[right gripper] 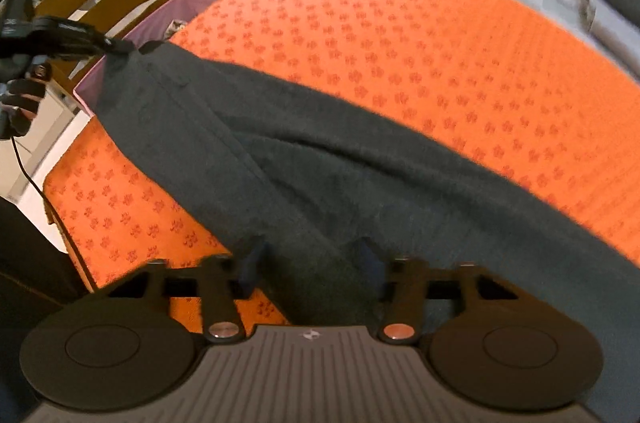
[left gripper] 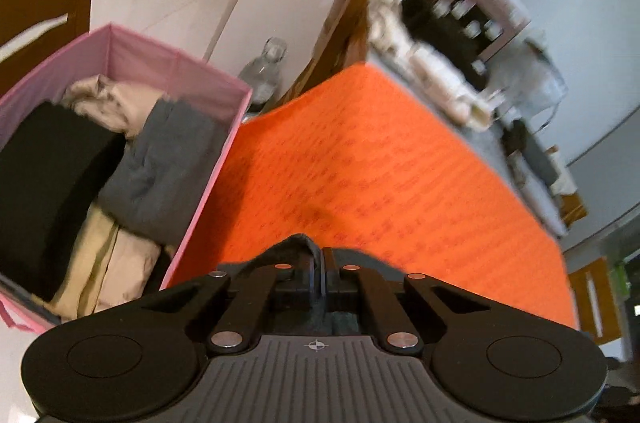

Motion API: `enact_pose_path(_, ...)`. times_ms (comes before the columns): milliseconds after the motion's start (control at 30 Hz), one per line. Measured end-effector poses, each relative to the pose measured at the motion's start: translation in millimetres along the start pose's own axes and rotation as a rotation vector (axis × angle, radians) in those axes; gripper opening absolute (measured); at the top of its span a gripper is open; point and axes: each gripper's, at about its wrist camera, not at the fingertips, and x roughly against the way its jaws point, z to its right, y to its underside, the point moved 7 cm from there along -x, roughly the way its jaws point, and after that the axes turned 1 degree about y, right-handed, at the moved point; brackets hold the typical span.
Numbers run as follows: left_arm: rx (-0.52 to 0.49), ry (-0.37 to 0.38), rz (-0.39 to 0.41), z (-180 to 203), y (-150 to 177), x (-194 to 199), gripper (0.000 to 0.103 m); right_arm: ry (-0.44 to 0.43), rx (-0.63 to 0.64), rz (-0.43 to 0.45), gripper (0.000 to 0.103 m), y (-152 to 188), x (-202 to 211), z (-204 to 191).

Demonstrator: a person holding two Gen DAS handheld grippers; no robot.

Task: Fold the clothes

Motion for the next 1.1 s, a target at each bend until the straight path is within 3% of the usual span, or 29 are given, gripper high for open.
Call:
enact_pose_path(133, -0.023, 0.057, 0.029, 7, 1, 37, 0.005, -0.061, -0.027, -0.008, 0.019, 8, 8, -4)
enact_pose_path(300, -0.043, 0.066, -0.008, 0, 26, 62, 0.005, -0.103, -0.017, -0.042, 0.019, 24, 15, -18)
enact_pose_path(667, -0.04, -0.02, -0.135, -40, 92, 77, 0.007, -0.096, 0.023, -0.123, 0.021, 48, 5, -30)
enact_pose_path(800, 0.022, -0.01, -0.096, -48, 95, 82, 0.029, -0.086, 0.032, -0.111, 0.021, 46, 7, -34)
enact_pose_path(933, 0.068, -0.009, -0.074, -56, 96, 77, 0.044, -0.072, 0.056, -0.074, 0.022, 41, 11, -43)
enact_pose_path(1000, 0.083, -0.006, -0.078, -59, 98, 72, 0.051, -0.067, 0.081, -0.052, 0.023, 39, 12, -51)
enact_pose_path(1100, 0.114, -0.001, -0.091, -66, 102, 62, 0.052, -0.052, 0.122, -0.025, 0.027, 35, 13, -62)
